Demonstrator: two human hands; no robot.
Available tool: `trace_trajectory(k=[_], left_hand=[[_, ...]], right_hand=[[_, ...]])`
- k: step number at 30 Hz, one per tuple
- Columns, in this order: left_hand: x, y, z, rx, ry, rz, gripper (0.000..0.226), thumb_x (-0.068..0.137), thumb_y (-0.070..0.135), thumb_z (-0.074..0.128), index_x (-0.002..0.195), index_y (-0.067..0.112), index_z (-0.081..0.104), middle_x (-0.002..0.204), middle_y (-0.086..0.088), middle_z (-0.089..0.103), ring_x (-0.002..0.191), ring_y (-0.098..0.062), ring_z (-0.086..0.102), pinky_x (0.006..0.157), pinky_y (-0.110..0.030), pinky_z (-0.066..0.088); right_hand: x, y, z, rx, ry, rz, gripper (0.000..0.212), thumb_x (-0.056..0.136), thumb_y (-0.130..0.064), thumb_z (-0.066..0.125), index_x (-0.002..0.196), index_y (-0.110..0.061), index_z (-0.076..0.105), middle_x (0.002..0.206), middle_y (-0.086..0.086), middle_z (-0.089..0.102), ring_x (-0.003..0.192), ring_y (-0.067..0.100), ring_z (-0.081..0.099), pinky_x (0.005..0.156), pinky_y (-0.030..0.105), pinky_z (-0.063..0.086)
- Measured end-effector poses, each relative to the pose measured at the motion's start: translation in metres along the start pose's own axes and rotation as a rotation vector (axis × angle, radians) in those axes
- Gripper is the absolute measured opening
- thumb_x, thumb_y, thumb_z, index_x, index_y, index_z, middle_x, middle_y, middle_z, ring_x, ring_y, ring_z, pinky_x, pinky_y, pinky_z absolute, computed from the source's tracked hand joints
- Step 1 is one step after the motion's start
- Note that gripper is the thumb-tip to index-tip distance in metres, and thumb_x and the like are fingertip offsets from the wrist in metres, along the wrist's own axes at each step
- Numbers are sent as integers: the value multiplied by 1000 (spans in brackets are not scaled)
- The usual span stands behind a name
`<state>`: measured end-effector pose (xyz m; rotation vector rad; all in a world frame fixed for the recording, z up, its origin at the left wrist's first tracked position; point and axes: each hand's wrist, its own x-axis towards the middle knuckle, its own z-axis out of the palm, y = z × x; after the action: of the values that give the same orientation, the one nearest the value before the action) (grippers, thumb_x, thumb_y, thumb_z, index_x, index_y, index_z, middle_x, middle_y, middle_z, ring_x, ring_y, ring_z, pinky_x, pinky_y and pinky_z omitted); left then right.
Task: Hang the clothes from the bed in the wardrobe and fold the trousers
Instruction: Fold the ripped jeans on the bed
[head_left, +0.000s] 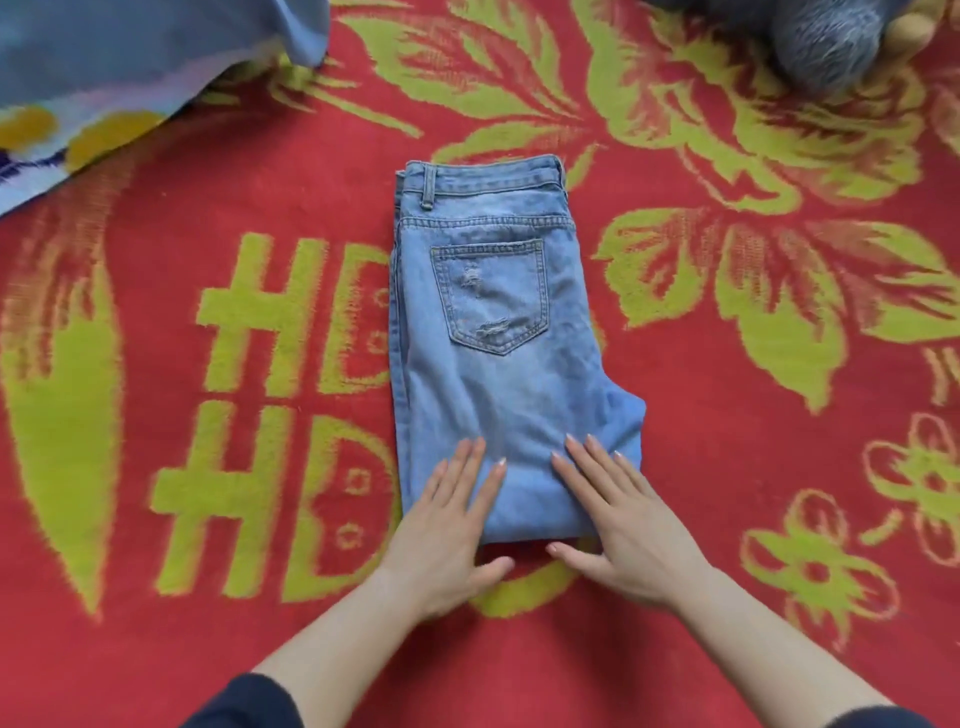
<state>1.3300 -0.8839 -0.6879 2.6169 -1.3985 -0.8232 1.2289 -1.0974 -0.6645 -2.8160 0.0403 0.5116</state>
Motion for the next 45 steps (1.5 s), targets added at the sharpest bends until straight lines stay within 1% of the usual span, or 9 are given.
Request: trace_trajectory(k=[3, 7, 10, 14, 17, 23, 36, 41, 45], left_hand=[[-4, -1, -2, 149, 70, -13, 99, 68, 46, 65, 149, 7, 25, 155, -22, 14, 144, -37, 14, 116, -46, 15], [-1, 4, -13, 266, 112, -38, 59, 83, 14, 28, 137, 4, 50, 144, -21, 42, 135, -32, 41, 109, -37, 39], [3, 7, -21, 124, -43, -140, 60, 91, 5, 24, 151, 3, 16, 158, -20, 11, 147, -29, 12, 118, -35, 13], [-15, 11, -39, -64, -231, -133, 55, 93, 16, 37, 147, 16, 32, 156, -11, 27, 140, -25, 34, 110, -36, 32], [-41, 28, -41, -290, -375, -137, 24, 88, 14, 41, 99, 12, 62, 114, -15, 66, 107, -30, 60, 82, -34, 46], [-72, 57, -39, -611, -931, -321, 20, 75, 14, 58, 56, 18, 51, 64, 3, 52, 54, -12, 45, 46, -22, 32], [18, -35, -119, -656, -10, -368, 25, 88, 32, 60, 90, 7, 64, 88, -5, 64, 84, -23, 59, 70, -35, 43], [38, -24, -75, -157, 28, -322, 44, 93, 22, 47, 136, 26, 43, 131, -2, 45, 130, -24, 32, 113, -51, 18], [47, -25, -65, -349, -77, -244, 51, 93, 29, 41, 143, 17, 36, 141, -6, 42, 129, -26, 40, 108, -37, 29]], right_hand=[[-1, 3, 4, -133, -15, -25, 89, 69, -50, 75, 143, -12, 44, 150, 10, 38, 136, 30, 41, 111, 41, 36], [12, 1, 3, -148, -57, -9, 71, 84, -13, 61, 149, -14, 32, 156, 8, 27, 142, 28, 31, 114, 40, 28], [17, 2, -10, -16, -231, 51, 61, 97, -18, 42, 153, -24, 19, 161, -2, 14, 148, 18, 14, 118, 31, 11], [9, -1, -48, 125, -455, 60, 32, 96, -27, 43, 126, -21, 54, 134, 6, 57, 123, 26, 53, 95, 33, 44], [-12, -16, -57, 128, -722, 41, 27, 95, -35, 45, 99, -14, 62, 106, 10, 68, 96, 25, 63, 79, 31, 45], [-49, -37, -49, 442, -1202, 314, 20, 85, -35, 68, 82, -16, 63, 81, -1, 61, 73, 14, 59, 71, 28, 50], [58, 13, -100, 380, -160, 259, 27, 81, -29, 68, 72, -7, 55, 63, 2, 48, 66, 23, 47, 56, 33, 32], [76, 6, -65, 163, -260, 292, 51, 79, -33, 64, 128, -25, 52, 124, -1, 52, 122, 23, 42, 94, 47, 34], [92, 6, -56, 209, -291, 300, 25, 67, -29, 68, 87, -20, 56, 85, 0, 60, 87, 27, 56, 64, 33, 37]])
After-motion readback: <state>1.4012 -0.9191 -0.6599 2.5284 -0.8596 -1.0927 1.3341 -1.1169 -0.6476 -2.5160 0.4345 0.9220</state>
